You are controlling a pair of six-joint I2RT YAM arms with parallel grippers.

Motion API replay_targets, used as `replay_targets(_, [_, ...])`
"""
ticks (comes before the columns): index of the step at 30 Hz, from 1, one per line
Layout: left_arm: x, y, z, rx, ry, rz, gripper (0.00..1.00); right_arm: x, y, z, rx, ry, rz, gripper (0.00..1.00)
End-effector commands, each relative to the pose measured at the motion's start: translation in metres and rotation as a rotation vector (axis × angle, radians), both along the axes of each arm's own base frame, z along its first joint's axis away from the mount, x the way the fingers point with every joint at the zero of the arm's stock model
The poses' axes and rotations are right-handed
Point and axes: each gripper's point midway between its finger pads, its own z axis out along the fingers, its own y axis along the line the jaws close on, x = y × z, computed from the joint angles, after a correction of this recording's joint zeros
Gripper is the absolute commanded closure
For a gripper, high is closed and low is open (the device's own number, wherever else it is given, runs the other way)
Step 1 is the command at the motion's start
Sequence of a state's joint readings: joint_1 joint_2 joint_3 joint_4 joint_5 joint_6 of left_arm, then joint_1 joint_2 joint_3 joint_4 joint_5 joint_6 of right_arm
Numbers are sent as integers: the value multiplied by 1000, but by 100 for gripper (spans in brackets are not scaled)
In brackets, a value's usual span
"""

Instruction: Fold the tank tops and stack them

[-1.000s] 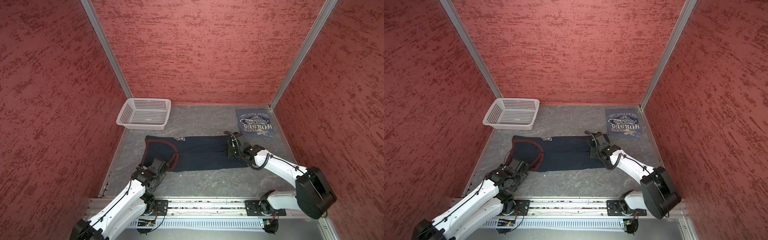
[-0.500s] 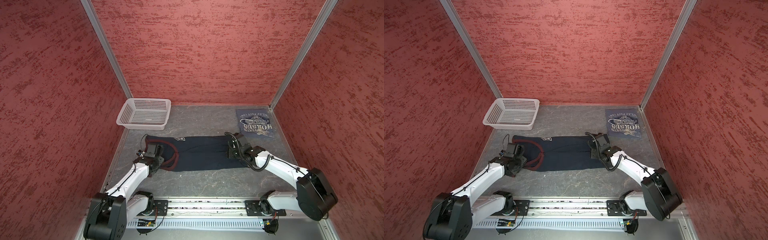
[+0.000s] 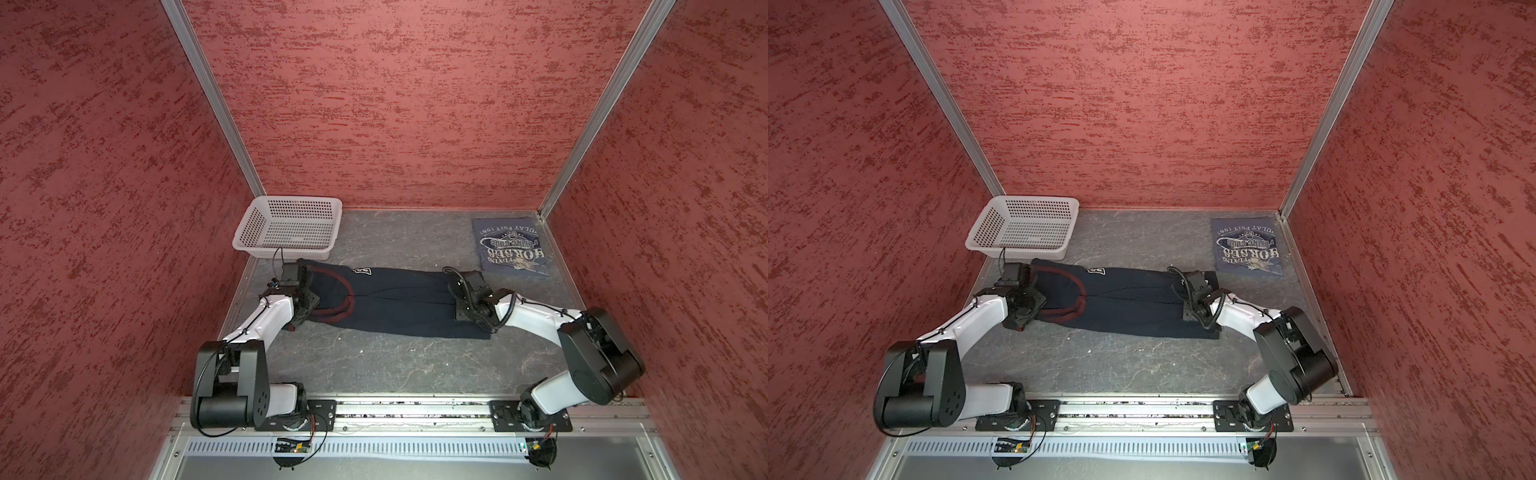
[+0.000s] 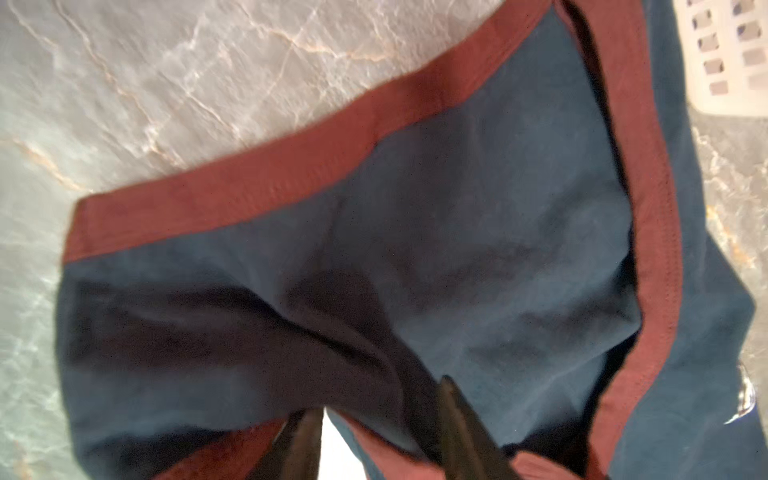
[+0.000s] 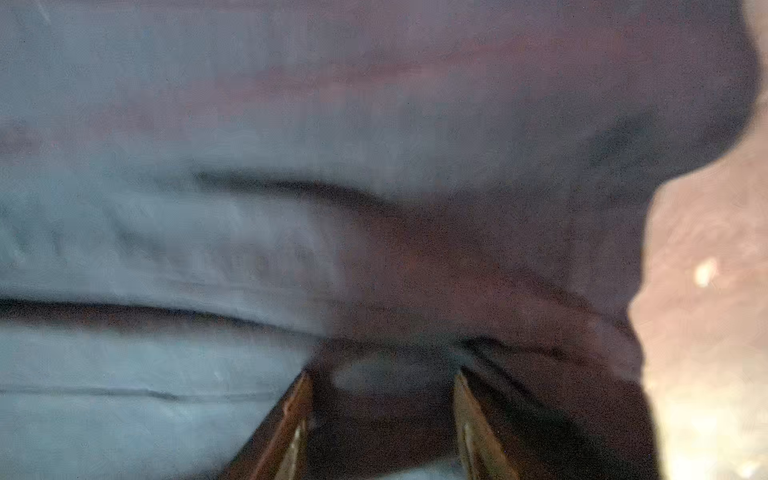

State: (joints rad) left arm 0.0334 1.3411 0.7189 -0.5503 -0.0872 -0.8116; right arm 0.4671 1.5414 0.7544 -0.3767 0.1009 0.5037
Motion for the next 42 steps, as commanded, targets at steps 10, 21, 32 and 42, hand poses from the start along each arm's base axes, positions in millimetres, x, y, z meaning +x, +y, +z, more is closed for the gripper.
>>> replay_targets(10, [13, 27, 9, 61, 1, -4, 41, 8, -40, -14, -55, 58, -134, 44])
replay_targets(21, [-1, 8, 30, 81, 37, -51, 34, 6, -38, 3, -1, 15, -101, 44])
replay_targets(32, [-74, -39, -3, -50, -15, 13, 7, 8, -35, 2, 10, 5, -88, 44])
replay_targets(42, [-40, -20, -14, -30, -75, 12, 17, 4, -38, 7, 11, -13, -96, 44])
